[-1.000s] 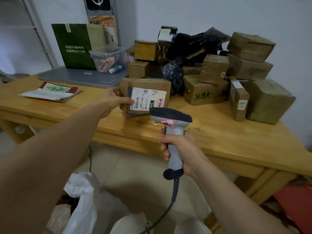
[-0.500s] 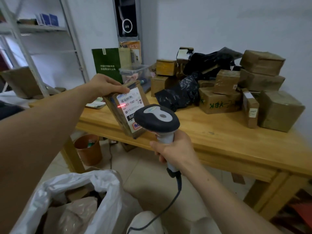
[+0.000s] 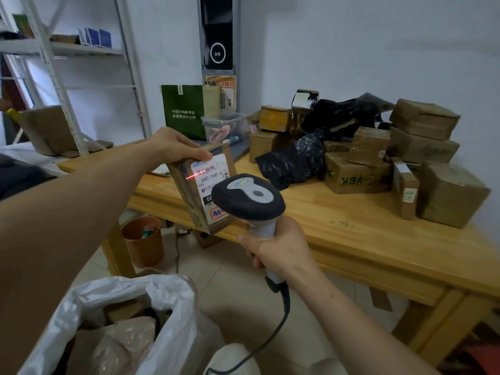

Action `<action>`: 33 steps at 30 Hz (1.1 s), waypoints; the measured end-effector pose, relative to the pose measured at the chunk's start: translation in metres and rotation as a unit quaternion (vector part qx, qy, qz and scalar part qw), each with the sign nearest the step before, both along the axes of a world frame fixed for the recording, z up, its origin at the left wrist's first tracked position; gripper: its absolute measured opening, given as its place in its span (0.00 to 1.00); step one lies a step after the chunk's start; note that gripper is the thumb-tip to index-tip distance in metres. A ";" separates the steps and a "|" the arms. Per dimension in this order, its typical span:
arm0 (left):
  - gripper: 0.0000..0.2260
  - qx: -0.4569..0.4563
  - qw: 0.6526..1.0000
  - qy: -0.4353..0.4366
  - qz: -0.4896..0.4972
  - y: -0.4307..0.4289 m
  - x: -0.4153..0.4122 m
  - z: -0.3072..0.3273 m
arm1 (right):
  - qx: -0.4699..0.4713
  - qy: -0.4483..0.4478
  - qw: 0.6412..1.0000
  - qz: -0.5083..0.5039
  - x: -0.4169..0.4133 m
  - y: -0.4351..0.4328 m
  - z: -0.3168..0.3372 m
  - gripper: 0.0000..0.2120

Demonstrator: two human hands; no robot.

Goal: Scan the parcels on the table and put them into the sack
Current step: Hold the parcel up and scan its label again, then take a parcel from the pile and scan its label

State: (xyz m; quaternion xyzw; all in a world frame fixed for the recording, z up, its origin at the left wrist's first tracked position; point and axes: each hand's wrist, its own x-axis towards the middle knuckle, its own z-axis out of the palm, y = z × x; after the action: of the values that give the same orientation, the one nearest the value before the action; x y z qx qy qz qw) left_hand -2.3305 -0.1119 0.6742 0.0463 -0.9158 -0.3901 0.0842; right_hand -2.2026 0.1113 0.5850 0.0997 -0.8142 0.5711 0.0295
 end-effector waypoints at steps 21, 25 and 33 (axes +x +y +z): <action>0.20 0.008 0.999 -0.027 0.033 -0.027 0.013 -0.016 | -0.065 -0.056 0.996 0.040 -0.001 -0.020 -0.005 0.10; 0.25 0.003 0.991 -0.091 0.103 -0.062 0.030 -0.050 | -0.073 -0.113 0.988 0.070 -0.002 -0.036 -0.019 0.08; 0.17 0.005 0.927 -0.211 0.310 -0.140 0.105 -0.189 | -0.075 -0.233 0.965 0.097 -0.002 -0.079 -0.067 0.05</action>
State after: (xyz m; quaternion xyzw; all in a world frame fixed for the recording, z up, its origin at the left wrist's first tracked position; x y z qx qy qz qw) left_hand -2.2259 -0.2514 0.4851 0.4091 -0.8507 -0.3301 0.0055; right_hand -2.2048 0.0327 0.5182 0.0402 -0.7397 0.6385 -0.2089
